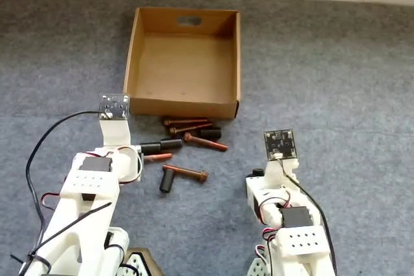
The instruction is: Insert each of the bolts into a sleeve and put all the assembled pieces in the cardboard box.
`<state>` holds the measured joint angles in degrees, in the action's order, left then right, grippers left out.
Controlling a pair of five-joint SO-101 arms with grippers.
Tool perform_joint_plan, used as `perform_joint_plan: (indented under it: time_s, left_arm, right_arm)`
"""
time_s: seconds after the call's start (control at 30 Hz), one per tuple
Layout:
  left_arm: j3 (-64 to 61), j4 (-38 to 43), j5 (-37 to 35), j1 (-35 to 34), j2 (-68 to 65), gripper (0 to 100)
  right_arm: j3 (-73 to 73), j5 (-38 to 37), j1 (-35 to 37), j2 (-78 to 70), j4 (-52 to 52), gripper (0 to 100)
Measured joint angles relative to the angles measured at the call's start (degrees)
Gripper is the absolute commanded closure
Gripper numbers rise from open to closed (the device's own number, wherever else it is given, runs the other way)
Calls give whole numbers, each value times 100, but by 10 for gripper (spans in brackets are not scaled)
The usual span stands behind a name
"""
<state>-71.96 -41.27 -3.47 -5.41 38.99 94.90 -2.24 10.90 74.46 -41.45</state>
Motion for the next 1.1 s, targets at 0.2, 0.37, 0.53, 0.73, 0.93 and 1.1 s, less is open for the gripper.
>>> perform_joint_plan:
  time_s: [0.2, 0.37, 0.53, 0.73, 0.93, 1.1]
  left_arm:
    - [0, -26, 475, -123, 0, 924]
    - [352, -624, 782, -651, 0, 924]
    - [985, -1530, 1855, -1090, 0, 924]
    - [1495, -2092, 2892, -1196, 0, 924]
    - [1785, -2690, 3560, -835, 0, 918]
    - [1793, -3015, 2611, -431, -9, 808]
  right_arm:
    - [0, 0, 0, 0, 0, 993]
    - [0, 0, 0, 0, 0, 993]
    - [0, 0, 0, 0, 0, 993]
    - [0, 0, 0, 0, 0, 993]
    - [0, 0, 0, 0, 0, 993]
    - [0, 0, 0, 0, 0, 993]
